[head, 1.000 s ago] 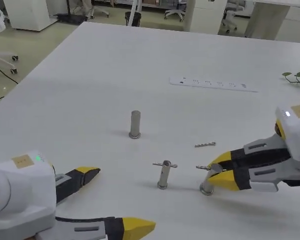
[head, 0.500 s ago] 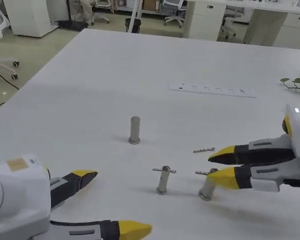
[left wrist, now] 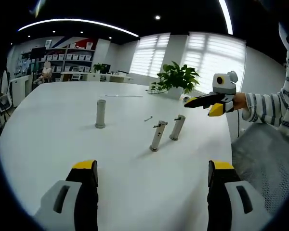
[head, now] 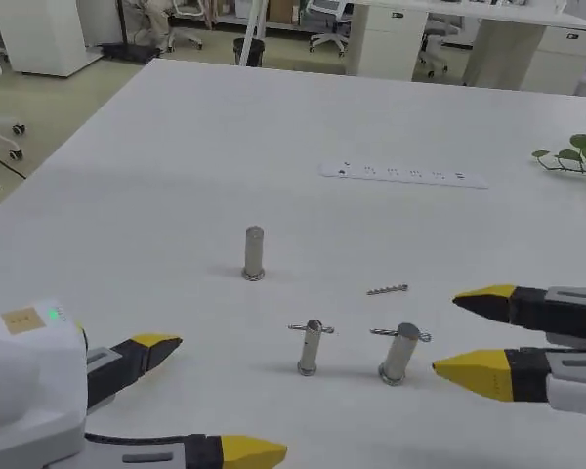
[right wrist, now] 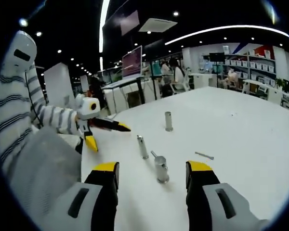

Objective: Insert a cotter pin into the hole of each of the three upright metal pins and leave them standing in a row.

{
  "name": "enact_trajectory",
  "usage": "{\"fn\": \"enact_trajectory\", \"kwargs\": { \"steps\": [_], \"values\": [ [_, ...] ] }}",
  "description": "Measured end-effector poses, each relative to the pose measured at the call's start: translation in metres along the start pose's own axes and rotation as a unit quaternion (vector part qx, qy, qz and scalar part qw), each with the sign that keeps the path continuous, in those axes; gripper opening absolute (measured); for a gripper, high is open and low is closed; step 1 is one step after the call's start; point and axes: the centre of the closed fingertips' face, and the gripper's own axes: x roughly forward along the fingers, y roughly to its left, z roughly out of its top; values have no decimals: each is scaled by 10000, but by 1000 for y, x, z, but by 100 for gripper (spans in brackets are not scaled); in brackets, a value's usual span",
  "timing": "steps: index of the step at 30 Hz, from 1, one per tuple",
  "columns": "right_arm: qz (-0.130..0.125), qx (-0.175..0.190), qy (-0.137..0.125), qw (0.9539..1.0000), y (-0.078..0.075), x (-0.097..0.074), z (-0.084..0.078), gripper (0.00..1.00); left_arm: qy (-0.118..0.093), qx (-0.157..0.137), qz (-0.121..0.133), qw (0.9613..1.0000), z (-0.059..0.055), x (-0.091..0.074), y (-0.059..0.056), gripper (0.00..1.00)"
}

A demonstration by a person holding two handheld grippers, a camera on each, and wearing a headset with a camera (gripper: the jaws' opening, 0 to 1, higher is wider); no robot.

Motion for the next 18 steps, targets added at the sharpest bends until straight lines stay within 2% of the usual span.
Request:
{"fn": "enact_trajectory", "kwargs": {
  "steps": [2, 6, 10, 14, 18],
  "values": [
    [-43, 159, 18, 9999, 3, -4, -8, 61, 46, 41, -41, 10000, -1, -2, -3, 95],
    [-100, 427, 135, 9989, 7, -11, -23, 73, 176, 106, -100, 9997, -7, -5, -9, 95],
    [-194, 639, 193, 9976, 7, -15, -32, 82, 241, 102, -120, 9996, -10, -7, -10, 95],
    [-368, 663, 334, 9966, 4, -16, -41, 86, 279, 123, -133, 9994, -11, -7, -12, 95],
    [-393, 722, 446, 9956, 6, -15, -47, 100, 275, 159, -95, 9994, -5, -5, -7, 96]
  ]
}}
